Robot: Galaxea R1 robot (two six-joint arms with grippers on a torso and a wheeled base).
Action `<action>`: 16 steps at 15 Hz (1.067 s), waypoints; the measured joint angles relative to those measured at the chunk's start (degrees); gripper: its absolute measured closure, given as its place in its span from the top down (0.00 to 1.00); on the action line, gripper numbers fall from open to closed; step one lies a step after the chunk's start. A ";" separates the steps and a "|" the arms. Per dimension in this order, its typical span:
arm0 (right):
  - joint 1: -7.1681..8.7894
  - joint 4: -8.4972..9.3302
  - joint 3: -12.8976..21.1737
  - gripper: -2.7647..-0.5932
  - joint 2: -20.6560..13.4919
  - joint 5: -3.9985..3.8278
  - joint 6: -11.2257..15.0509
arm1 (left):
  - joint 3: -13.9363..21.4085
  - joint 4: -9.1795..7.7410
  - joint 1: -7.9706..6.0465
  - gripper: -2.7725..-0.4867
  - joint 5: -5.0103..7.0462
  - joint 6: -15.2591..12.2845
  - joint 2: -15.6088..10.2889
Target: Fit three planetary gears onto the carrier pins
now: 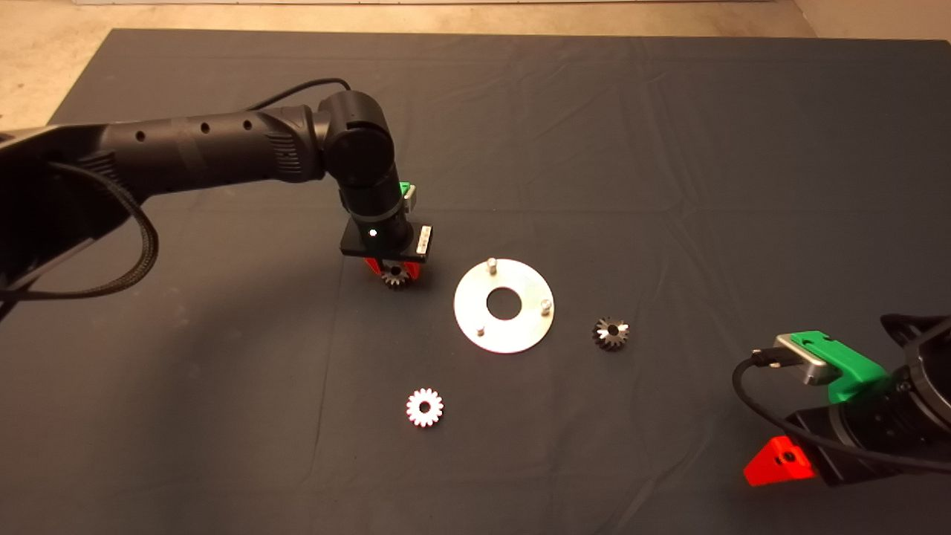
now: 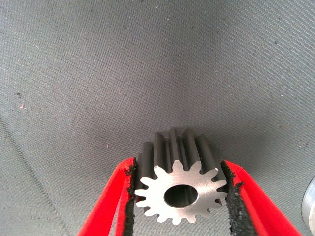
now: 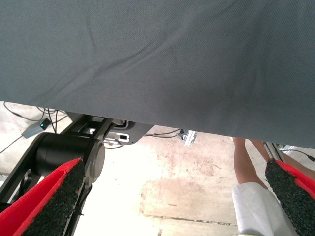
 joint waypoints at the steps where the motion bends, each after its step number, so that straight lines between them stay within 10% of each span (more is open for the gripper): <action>1: 0.00 0.00 0.00 0.98 0.00 0.01 0.00 | 0.00 -0.22 0.00 0.23 0.00 0.02 0.00; 5: 0.00 0.00 0.00 0.98 0.00 0.00 0.00 | -0.02 -3.31 -0.69 0.23 0.39 -1.44 0.00; 7: 0.00 0.00 0.00 0.98 0.00 0.00 0.00 | -0.02 -7.68 -4.55 0.23 0.99 -2.97 0.45; 10: 0.00 0.00 0.00 0.98 0.00 0.00 0.00 | -0.24 -8.70 -10.52 0.22 3.57 -6.88 4.06; 16: 0.00 0.00 0.00 0.98 0.00 0.02 0.00 | 5.77 -10.88 -9.75 0.23 3.36 -19.90 8.47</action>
